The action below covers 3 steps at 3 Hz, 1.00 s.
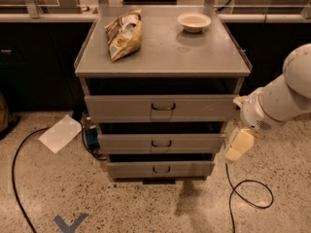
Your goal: Open bottom drawer
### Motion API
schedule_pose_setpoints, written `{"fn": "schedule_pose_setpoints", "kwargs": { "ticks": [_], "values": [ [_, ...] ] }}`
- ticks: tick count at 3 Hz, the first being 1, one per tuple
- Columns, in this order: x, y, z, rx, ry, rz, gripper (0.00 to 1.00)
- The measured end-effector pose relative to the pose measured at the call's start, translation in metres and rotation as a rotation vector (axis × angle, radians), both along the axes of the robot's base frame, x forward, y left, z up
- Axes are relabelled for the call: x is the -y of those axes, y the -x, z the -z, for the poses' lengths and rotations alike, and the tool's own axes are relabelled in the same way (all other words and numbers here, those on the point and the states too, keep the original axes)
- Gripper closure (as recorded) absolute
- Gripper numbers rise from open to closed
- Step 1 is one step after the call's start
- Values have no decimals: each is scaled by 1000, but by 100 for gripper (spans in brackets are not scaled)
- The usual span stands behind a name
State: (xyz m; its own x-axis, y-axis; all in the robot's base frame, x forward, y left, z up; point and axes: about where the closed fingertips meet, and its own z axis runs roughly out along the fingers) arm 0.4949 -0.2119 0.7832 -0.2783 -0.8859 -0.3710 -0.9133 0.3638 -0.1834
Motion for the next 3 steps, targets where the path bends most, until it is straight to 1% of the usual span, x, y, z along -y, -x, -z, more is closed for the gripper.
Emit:
{"fn": "schedule_pose_setpoints", "kwargs": {
  "ticks": [1, 2, 3],
  "values": [
    [0, 0, 0, -1, 0, -1, 0],
    [0, -3, 10, 4, -10, -16, 0],
    [-7, -11, 39, 32, -72, -60, 0]
  ]
}}
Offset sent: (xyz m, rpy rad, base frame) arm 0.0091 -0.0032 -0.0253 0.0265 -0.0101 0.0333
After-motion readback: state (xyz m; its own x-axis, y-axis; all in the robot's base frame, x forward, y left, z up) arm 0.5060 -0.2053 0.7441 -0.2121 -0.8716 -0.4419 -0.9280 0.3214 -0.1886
